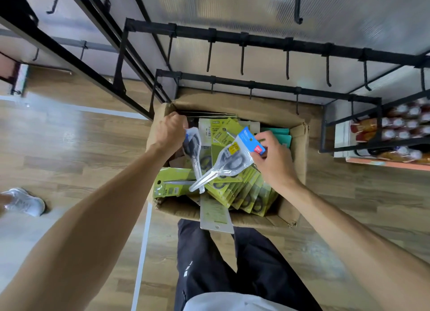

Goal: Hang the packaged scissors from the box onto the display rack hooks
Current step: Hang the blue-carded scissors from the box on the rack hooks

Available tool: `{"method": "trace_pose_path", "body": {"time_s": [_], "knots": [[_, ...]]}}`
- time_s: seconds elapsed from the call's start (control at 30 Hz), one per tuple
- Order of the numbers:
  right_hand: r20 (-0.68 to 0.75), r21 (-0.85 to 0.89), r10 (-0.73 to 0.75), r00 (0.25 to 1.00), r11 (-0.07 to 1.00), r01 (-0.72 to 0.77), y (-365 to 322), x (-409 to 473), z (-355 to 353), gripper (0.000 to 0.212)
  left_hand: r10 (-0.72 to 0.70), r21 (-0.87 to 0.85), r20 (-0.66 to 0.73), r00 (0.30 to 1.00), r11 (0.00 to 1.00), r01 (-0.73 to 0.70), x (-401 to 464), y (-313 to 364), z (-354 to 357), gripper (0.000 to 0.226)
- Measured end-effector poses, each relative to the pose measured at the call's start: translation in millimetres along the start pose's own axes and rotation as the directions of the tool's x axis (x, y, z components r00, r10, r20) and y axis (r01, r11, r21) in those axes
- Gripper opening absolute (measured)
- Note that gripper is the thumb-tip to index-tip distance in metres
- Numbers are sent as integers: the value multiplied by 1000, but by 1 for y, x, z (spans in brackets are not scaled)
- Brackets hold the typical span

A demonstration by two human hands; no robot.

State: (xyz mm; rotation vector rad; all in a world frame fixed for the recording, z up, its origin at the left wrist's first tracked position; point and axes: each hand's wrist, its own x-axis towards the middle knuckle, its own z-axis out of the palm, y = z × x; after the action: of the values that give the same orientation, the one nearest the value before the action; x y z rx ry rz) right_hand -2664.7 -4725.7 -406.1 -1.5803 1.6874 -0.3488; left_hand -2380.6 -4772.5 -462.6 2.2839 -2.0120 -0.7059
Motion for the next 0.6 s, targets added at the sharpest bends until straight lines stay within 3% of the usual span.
{"method": "trace_pose_path", "body": {"time_s": [0.13,0.2,0.37,0.5,0.6], "knots": [[-24,116,23,999,993,-20,0,-15,-18,26,44,-394,161,986,919,24,-34,12,-27,2],[-52,199,24,998,980,-13,-8,-27,-28,24,98,-474,169,981,881,-6,-62,9,-41,3],[-25,315,-38,999,948,44,-28,-60,-54,34,155,-529,160,975,848,-48,-128,1,-54,9],[-16,236,-47,999,970,50,-31,-80,-59,31,150,-502,218,964,865,-21,-157,2,-54,26],[-15,175,-53,998,983,55,-34,-88,-58,31,64,-444,274,960,894,67,-167,4,-51,42]]}}
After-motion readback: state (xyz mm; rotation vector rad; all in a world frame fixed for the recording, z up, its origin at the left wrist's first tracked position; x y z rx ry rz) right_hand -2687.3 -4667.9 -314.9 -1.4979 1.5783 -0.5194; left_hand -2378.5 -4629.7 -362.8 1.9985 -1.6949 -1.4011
